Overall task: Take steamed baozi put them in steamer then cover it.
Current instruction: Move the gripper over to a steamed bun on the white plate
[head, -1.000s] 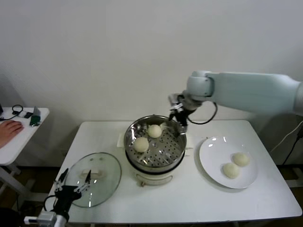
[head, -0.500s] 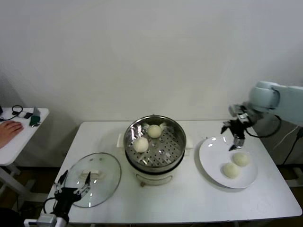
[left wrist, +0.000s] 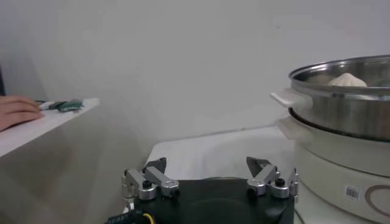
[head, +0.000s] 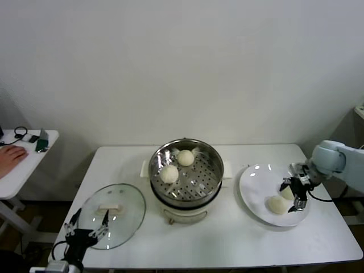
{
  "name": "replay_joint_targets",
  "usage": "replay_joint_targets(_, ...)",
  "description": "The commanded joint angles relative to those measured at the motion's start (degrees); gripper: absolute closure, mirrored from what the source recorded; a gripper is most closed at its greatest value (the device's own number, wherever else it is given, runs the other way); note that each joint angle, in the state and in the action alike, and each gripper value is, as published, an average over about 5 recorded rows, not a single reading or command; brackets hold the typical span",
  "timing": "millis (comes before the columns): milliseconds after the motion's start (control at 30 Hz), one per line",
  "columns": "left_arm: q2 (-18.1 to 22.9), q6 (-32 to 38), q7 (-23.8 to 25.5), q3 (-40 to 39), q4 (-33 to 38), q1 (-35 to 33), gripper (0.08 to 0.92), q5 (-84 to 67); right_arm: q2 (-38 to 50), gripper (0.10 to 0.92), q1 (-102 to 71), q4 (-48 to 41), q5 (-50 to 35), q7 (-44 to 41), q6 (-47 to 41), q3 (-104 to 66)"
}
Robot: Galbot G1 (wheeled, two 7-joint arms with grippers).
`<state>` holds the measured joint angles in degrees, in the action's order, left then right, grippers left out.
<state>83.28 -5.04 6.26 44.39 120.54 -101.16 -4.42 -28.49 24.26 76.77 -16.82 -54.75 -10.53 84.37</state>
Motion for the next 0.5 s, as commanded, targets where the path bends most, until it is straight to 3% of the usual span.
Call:
replay_joint_targets(33, 0.0, 0.0, 0.0, 0.0, 0.0, -0.1, 0.177, 0.1, -1.5, 0.203, -11.2, -3.2, 4.8, 2.6, -1.1, -9.9)
replay_joint_targets(500, -0.3, 0.0, 0.0, 0.0, 0.0, -0.3, 0.177, 0.0, -3.9, 0.203, -12.3, -6.0, 6.1, 2.4, -1.1, -10.2)
